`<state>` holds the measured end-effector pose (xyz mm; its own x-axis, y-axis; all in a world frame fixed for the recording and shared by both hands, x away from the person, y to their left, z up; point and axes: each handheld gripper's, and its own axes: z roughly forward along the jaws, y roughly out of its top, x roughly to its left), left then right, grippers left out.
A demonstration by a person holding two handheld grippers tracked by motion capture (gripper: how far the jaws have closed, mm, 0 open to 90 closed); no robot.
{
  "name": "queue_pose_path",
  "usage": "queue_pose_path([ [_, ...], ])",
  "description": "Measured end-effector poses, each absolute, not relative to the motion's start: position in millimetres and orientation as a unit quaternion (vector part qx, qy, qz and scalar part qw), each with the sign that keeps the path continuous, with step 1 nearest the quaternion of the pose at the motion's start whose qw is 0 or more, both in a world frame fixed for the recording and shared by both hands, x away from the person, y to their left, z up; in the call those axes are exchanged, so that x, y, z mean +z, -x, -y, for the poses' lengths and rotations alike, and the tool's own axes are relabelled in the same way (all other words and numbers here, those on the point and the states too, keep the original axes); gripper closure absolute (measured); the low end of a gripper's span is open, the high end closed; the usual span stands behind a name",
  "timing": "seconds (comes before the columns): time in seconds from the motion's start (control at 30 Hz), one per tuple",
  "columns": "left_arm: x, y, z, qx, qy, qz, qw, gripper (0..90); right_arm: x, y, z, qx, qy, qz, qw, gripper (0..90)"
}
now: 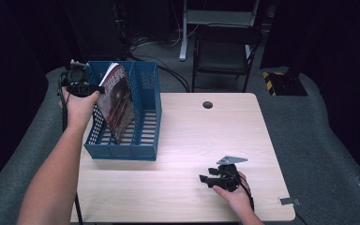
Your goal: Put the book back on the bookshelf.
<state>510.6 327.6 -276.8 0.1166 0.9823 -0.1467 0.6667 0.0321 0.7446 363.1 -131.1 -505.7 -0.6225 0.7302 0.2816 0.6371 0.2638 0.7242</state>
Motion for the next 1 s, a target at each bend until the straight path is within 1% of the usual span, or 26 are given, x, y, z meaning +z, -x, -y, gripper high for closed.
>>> queue_pose_path([
  [0.4, -281.7, -516.5, -322.5, 0.256, -0.648, -0.618, 0.365, 84.4, -506.1, -363.3, 131.4, 0.426, -0.434, -0.792, 0.055, 43.6],
  [1.0, -293.6, -517.1, -325.2, 0.254, -0.641, -0.621, 0.373, 84.3, -505.6, -363.0, 130.9, 0.428, -0.431, -0.793, 0.057, 43.8],
])
